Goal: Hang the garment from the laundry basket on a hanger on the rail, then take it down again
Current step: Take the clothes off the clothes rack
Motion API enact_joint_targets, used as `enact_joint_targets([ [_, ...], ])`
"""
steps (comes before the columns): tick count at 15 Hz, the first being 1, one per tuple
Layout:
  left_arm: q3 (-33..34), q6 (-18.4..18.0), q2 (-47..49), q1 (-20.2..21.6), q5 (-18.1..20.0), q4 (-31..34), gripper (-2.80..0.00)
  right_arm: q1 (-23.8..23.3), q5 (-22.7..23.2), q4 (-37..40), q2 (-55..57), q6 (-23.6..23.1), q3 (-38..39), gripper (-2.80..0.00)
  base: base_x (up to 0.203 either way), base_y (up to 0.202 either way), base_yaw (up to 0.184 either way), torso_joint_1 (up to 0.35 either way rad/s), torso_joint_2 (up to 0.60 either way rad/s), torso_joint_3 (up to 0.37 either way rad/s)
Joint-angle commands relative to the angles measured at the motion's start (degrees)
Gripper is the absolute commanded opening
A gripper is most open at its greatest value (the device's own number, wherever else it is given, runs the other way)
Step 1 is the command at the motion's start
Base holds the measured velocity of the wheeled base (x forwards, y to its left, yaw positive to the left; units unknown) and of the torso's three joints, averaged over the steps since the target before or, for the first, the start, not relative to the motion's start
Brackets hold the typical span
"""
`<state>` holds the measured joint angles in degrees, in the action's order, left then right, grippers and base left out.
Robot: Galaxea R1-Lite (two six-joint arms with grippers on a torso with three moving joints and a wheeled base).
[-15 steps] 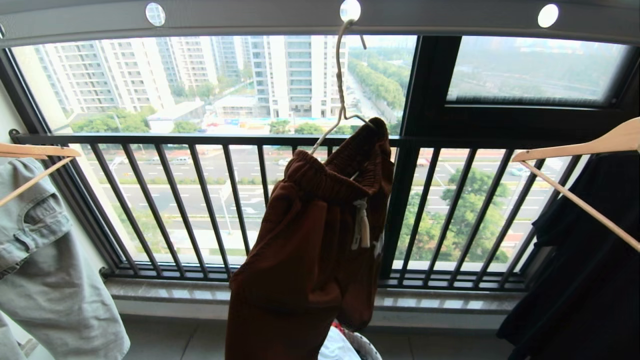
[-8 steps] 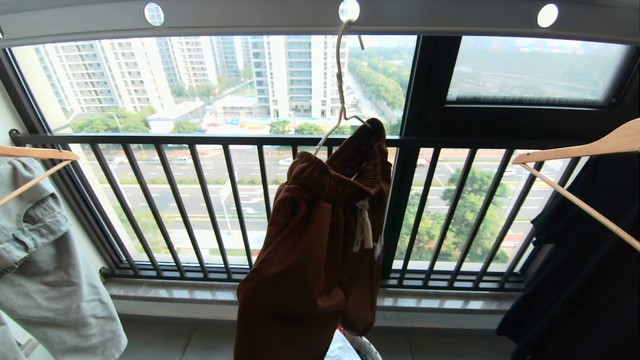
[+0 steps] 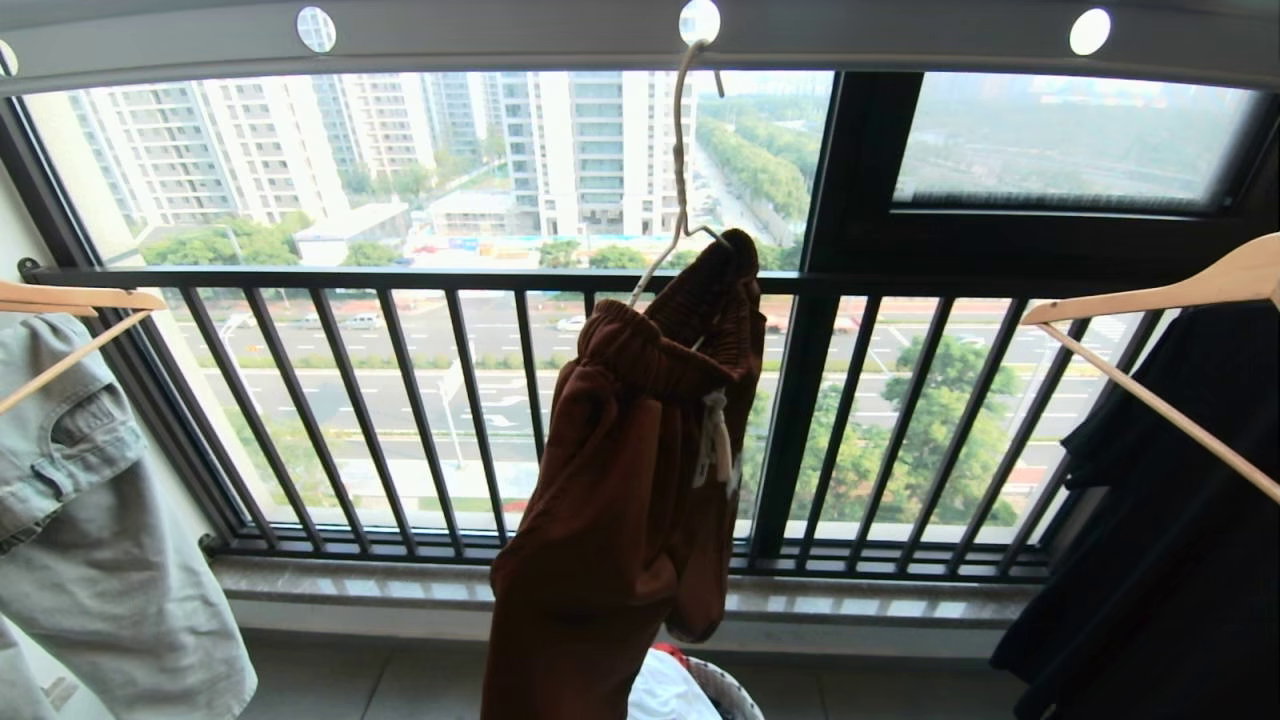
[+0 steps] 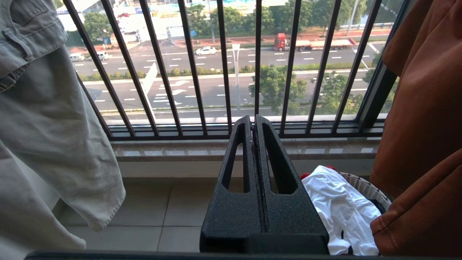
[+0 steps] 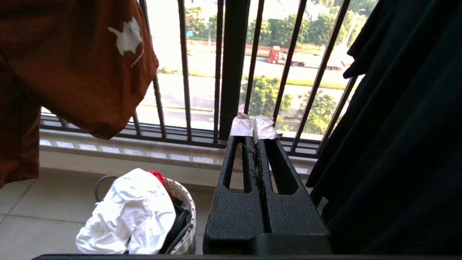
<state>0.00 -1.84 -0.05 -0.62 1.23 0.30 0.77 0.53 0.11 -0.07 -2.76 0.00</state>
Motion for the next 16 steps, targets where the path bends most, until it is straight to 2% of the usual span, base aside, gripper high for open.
enact_joint_targets([
  [1, 0.1, 0.0, 0.0, 0.0, 0.0, 0.0, -2.80, 0.0, 0.1, 0.0, 0.1, 0.0, 0.0, -2.80, 0.000, 0.000, 0.000, 0.000, 0.00, 0.000],
  [10, -0.8, -0.3, 0.1, 0.0, 0.2, -1.1, -2.80, 0.0, 0.1, 0.0, 0.1, -0.6, 0.0, -2.80, 0.000, 0.000, 0.000, 0.000, 0.00, 0.000],
  [12, -5.3, -0.1, 1.0, 0.0, 1.4, -0.9, -2.80, 0.0, 0.1, 0.0, 0.1, -0.6, 0.0, -2.80, 0.000, 0.000, 0.000, 0.000, 0.00, 0.000],
  [16, -16.5, -0.1, 13.9, -0.2, 6.3, -0.7, -2.80, 0.0, 0.2, 0.0, 0.1, -0.7, 0.0, -2.80, 0.000, 0.000, 0.000, 0.000, 0.00, 0.000],
])
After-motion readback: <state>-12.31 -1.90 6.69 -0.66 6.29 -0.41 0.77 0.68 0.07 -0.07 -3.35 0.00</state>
